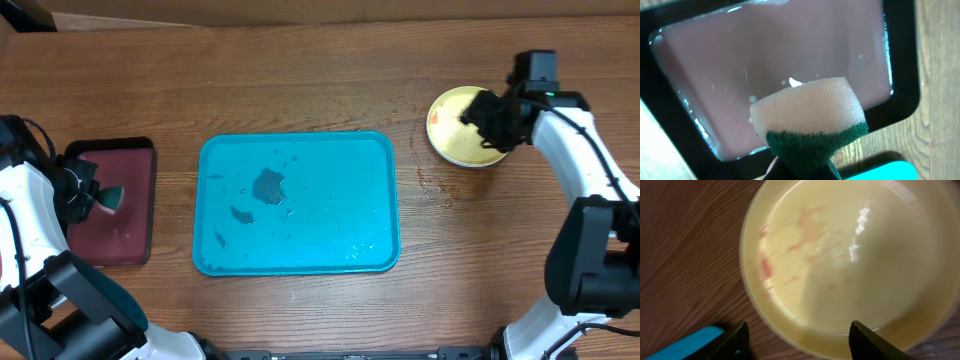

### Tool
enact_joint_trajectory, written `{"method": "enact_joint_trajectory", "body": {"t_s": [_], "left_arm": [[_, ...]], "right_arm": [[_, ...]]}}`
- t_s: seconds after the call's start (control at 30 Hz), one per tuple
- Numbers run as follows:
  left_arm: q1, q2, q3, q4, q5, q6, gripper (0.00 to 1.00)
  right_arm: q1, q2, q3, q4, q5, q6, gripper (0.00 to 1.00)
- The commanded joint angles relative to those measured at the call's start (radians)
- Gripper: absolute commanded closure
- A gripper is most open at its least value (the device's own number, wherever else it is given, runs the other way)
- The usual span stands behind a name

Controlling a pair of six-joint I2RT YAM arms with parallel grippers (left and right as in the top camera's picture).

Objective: Clean dirty plates on tray and stack at the side

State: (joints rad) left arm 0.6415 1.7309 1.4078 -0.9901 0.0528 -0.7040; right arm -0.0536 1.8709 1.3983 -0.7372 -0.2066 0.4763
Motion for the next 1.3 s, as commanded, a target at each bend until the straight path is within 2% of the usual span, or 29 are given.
{"method": "enact_joint_trajectory", "body": {"t_s": [0.0, 0.17, 0.23, 0.3, 0.33, 0.37, 0.43, 0.53, 0.67, 0.7, 0.77, 0.87, 0.97, 1.03, 1.07, 1.17, 1.27], "left_arm": [[-0.001, 0.003, -0.031, 0.05, 0.007, 0.03, 0.96], [0.0, 0.006, -0.126, 0.21, -0.008, 0.032, 0.95], [0.0, 0.016, -0.165, 0.274, -0.007, 0.031, 0.89], [0.0, 0.024, -0.192, 0.317, 0.016, 0.031, 0.78], [0.0, 0.031, -0.196, 0.322, 0.026, 0.031, 0.64], [0.0, 0.035, -0.195, 0.323, 0.026, 0.031, 0.39], [0.0, 0.035, -0.194, 0.336, 0.026, 0.031, 0.11], [0.0, 0.034, -0.167, 0.322, 0.039, 0.032, 0.08], [0.0, 0.032, -0.084, 0.241, 0.056, 0.06, 0.1], [0.0, 0.03, -0.059, 0.214, 0.056, 0.079, 0.13], [0.0, 0.029, -0.017, 0.162, 0.046, 0.113, 0.26], [0.0, 0.029, -0.002, 0.119, -0.002, 0.114, 0.34], [0.0, 0.031, -0.022, 0.105, -0.123, 0.095, 0.51], [0.0, 0.031, -0.047, 0.105, -0.189, 0.058, 0.56], [0.0, 0.031, -0.06, 0.105, -0.208, 0.034, 0.56], [0.0, 0.031, -0.085, 0.108, -0.181, -0.014, 0.33], [0.0, 0.026, -0.072, 0.112, -0.083, 0.064, 0.3]], "right_arm": [[0.107, -0.029, -0.003, 0.01, -0.143, -0.07, 0.32], [0.261, -0.029, -0.003, 0.039, -0.13, -0.069, 0.3], [0.322, -0.029, -0.003, 0.065, -0.109, -0.069, 0.28], [0.375, -0.029, -0.003, 0.09, -0.09, -0.069, 0.25], [0.399, -0.029, -0.003, 0.101, -0.08, -0.069, 0.23], [0.423, -0.029, -0.003, 0.111, -0.074, -0.069, 0.21], [0.458, -0.029, -0.003, 0.129, -0.072, -0.069, 0.19], [0.495, -0.029, -0.003, 0.143, -0.072, -0.069, 0.17], [0.51, -0.029, -0.002, 0.142, -0.072, -0.069, 0.17], [0.51, -0.029, -0.002, 0.141, -0.073, -0.069, 0.17], [0.51, -0.029, -0.002, 0.141, -0.075, -0.069, 0.17], [0.51, -0.029, -0.002, 0.142, -0.075, -0.069, 0.17], [0.51, -0.029, -0.002, 0.142, -0.075, -0.069, 0.16], [0.51, -0.029, -0.002, 0.142, -0.075, -0.069, 0.16], [0.51, -0.029, -0.002, 0.142, -0.075, -0.069, 0.16], [0.51, -0.03, 0.0, 0.145, -0.075, -0.063, 0.16], [0.51, -0.04, 0.036, 0.114, -0.082, -0.058, 0.16]]}}
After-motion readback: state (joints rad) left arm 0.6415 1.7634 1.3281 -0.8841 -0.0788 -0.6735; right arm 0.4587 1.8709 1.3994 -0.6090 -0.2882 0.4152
